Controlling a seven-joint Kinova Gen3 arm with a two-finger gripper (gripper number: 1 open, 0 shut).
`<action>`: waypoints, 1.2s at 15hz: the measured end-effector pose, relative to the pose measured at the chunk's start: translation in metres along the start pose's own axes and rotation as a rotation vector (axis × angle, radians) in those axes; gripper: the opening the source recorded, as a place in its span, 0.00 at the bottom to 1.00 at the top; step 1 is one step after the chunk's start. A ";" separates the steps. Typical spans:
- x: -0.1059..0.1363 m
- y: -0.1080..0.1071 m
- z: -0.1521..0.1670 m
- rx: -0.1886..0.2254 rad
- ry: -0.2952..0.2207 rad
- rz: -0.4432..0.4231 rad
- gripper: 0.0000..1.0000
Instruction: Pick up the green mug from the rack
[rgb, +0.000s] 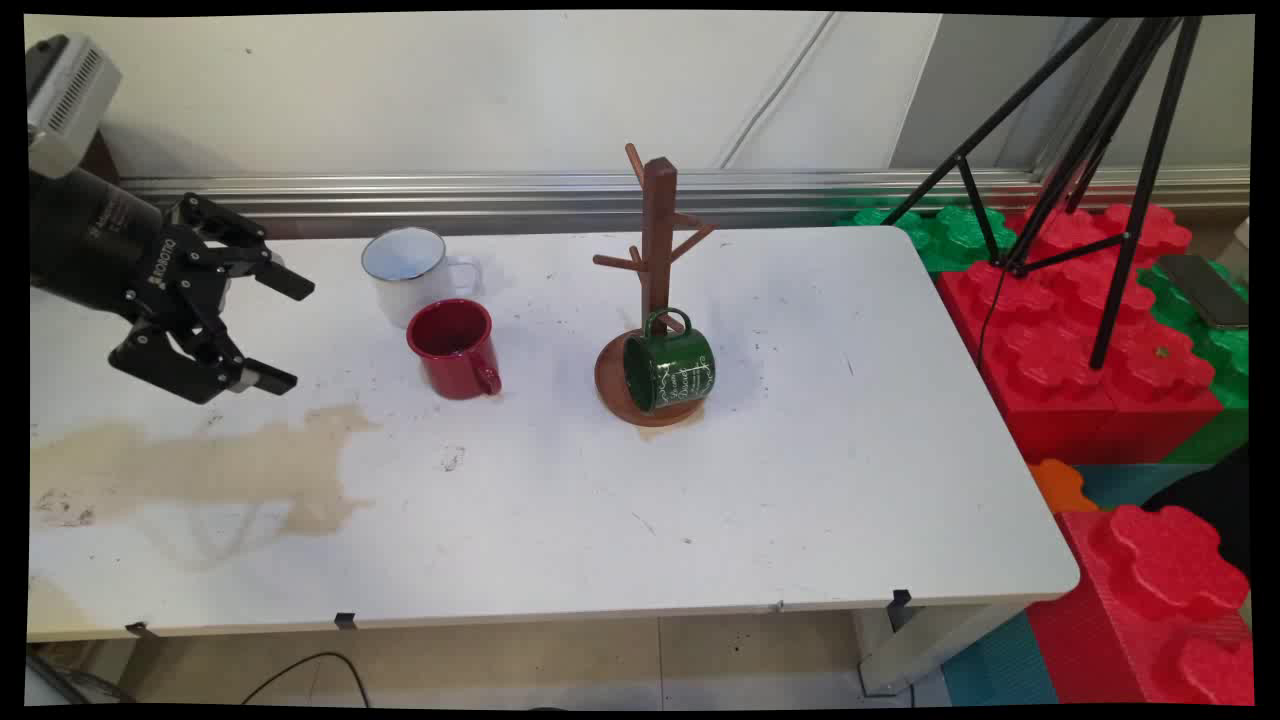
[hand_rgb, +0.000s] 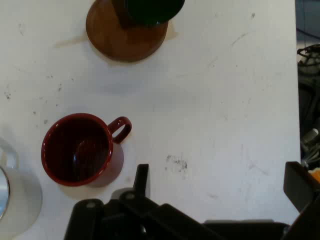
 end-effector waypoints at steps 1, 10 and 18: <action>0.001 0.000 0.000 0.001 0.005 0.000 1.00; 0.044 0.002 0.009 0.029 0.091 -0.003 1.00; 0.117 0.004 0.053 0.038 0.126 -0.037 1.00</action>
